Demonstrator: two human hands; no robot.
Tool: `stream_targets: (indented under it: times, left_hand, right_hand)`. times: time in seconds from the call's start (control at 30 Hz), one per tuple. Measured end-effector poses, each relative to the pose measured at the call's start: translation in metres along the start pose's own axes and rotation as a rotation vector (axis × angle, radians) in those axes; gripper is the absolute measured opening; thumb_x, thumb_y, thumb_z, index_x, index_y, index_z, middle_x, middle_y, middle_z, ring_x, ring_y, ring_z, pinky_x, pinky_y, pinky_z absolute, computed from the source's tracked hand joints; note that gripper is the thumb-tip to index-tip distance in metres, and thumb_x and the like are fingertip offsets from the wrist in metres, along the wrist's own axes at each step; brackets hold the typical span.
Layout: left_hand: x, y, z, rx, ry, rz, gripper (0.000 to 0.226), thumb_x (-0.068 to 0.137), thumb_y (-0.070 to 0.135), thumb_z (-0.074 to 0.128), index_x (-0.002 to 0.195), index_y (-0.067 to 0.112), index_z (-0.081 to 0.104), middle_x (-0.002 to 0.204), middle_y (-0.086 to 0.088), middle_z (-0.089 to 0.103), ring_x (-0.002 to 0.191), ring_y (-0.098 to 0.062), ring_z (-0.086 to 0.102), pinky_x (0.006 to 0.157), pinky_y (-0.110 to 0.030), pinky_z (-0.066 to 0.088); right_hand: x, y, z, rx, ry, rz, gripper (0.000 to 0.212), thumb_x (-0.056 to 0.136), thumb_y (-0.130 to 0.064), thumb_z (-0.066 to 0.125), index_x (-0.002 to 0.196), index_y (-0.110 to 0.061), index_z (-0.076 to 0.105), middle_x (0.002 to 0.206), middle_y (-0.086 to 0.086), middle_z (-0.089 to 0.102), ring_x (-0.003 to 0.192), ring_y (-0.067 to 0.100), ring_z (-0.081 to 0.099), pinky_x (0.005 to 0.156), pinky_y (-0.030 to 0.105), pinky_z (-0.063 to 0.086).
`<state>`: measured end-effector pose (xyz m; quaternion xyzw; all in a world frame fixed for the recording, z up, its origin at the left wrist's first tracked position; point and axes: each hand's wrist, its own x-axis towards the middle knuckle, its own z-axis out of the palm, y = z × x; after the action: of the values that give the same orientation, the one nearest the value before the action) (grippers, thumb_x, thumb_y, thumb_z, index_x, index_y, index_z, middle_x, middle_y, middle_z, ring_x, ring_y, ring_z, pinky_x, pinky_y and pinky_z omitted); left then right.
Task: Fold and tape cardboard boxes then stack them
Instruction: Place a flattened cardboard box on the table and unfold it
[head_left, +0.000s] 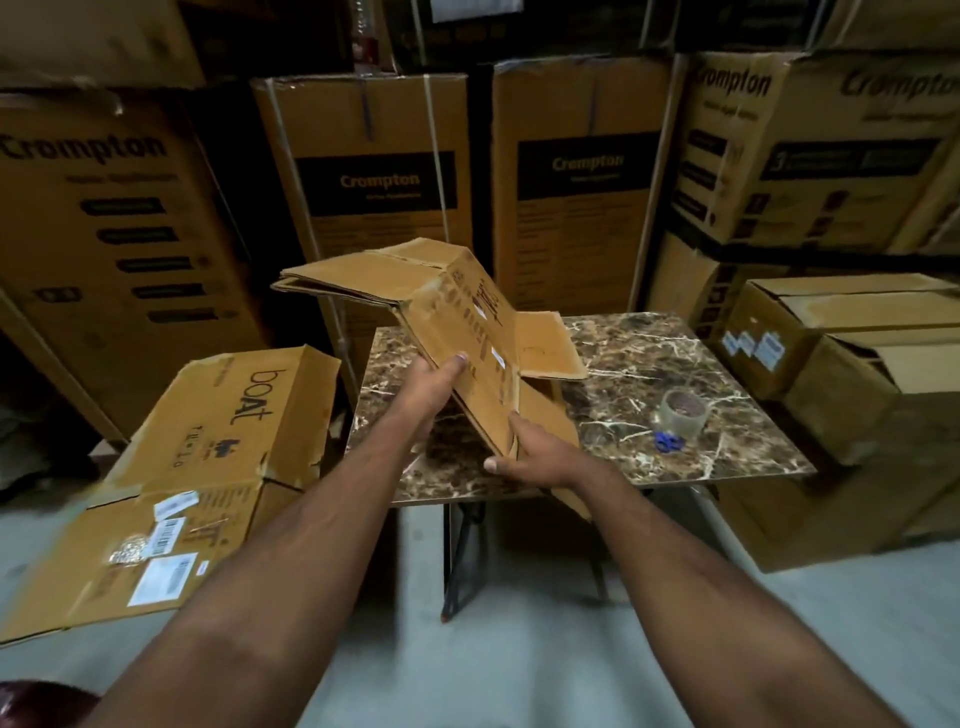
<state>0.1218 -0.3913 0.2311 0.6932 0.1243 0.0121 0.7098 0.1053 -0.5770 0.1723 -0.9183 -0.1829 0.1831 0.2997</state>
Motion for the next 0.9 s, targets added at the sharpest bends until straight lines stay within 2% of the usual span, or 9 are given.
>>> stream_targets:
  times: [0.1,0.17,0.3,0.4,0.47,0.53,0.6,0.7,0.9]
  left_hand:
    - [0.011,-0.007,-0.004,0.127,-0.029,0.094,0.015,0.1,0.025,0.059,0.113,0.016,0.059,0.119,-0.007,0.067,0.106,-0.024,0.063,0.091,-0.034,0.052]
    - [0.012,-0.014,0.001,0.215,-0.058,0.137,0.028,0.098,0.03,0.061,0.119,0.012,0.064,0.118,-0.009,0.069,0.106,-0.025,0.066,0.095,-0.042,0.055]
    - [0.019,-0.017,0.009,0.381,-0.155,0.29,0.038,0.088,0.044,0.061,0.118,0.021,0.064,0.109,-0.008,0.071,0.102,-0.026,0.068,0.089,-0.047,0.057]
    - [0.03,-0.023,0.007,0.419,-0.169,0.331,0.064,0.082,0.049,0.071,0.134,0.014,0.056,0.127,-0.009,0.066,0.117,-0.026,0.062,0.097,-0.046,0.054]
    - [0.043,-0.027,0.0,0.396,-0.169,0.394,0.077,0.08,0.053,0.071,0.142,0.013,0.048,0.138,-0.009,0.059,0.128,-0.026,0.056,0.103,-0.043,0.05]
    - [0.054,-0.032,-0.009,0.424,-0.202,0.425,0.08,0.08,0.054,0.072,0.144,0.014,0.045,0.141,-0.008,0.057,0.13,-0.025,0.054,0.104,-0.044,0.049]
    - [0.054,-0.028,-0.022,0.402,-0.333,0.393,0.075,0.081,0.05,0.078,0.142,0.018,0.047,0.14,-0.003,0.058,0.13,-0.02,0.054,0.106,-0.046,0.048]
    - [0.057,-0.009,-0.043,0.213,-0.505,0.272,0.048,0.089,0.019,0.075,0.133,0.014,0.057,0.128,-0.008,0.065,0.121,-0.021,0.061,0.104,-0.041,0.051]
    - [0.045,0.0,-0.071,-0.259,-0.471,-0.054,0.052,0.08,0.027,0.077,0.125,0.005,0.064,0.119,-0.019,0.068,0.114,-0.033,0.063,0.107,-0.052,0.046]
  right_hand:
    - [0.017,-0.03,-0.024,0.375,0.176,-0.038,0.054,0.104,-0.053,0.04,0.15,-0.023,0.042,0.139,-0.002,0.053,0.125,0.015,0.05,0.099,0.034,0.041]
    - [0.026,-0.05,-0.042,0.409,0.368,-0.089,0.05,0.106,-0.05,0.036,0.143,-0.02,0.052,0.131,-0.001,0.059,0.125,0.018,0.054,0.094,0.031,0.041]
    - [0.066,-0.104,-0.069,0.324,0.464,-0.179,0.073,0.097,-0.066,0.041,0.153,-0.019,0.039,0.151,0.008,0.047,0.137,0.025,0.046,0.109,0.045,0.043]
    - [0.093,-0.143,-0.076,0.139,0.379,-0.18,0.103,0.078,-0.088,0.044,0.159,-0.029,0.021,0.165,0.011,0.022,0.148,0.031,0.03,0.116,0.059,0.032]
    - [0.105,-0.154,-0.074,-0.033,0.352,-0.149,0.103,0.078,-0.086,0.048,0.159,-0.029,0.022,0.166,0.014,0.016,0.15,0.034,0.021,0.119,0.058,0.027]
    - [0.108,-0.158,-0.074,-0.186,0.399,-0.145,0.09,0.085,-0.08,0.046,0.154,-0.023,0.037,0.156,0.018,0.033,0.144,0.034,0.032,0.116,0.051,0.034]
    - [0.108,-0.156,-0.068,-0.303,0.48,-0.19,0.077,0.092,-0.075,0.04,0.143,-0.017,0.052,0.133,0.016,0.054,0.125,0.032,0.05,0.103,0.044,0.046]
    - [0.107,-0.147,-0.055,-0.298,0.548,-0.173,0.071,0.094,-0.072,0.035,0.129,-0.015,0.059,0.115,0.012,0.061,0.109,0.029,0.058,0.092,0.041,0.049]
    - [0.099,-0.13,-0.048,-0.131,0.47,-0.051,0.065,0.097,-0.055,0.045,0.149,-0.016,0.045,0.148,0.013,0.048,0.134,0.031,0.045,0.109,0.042,0.039]
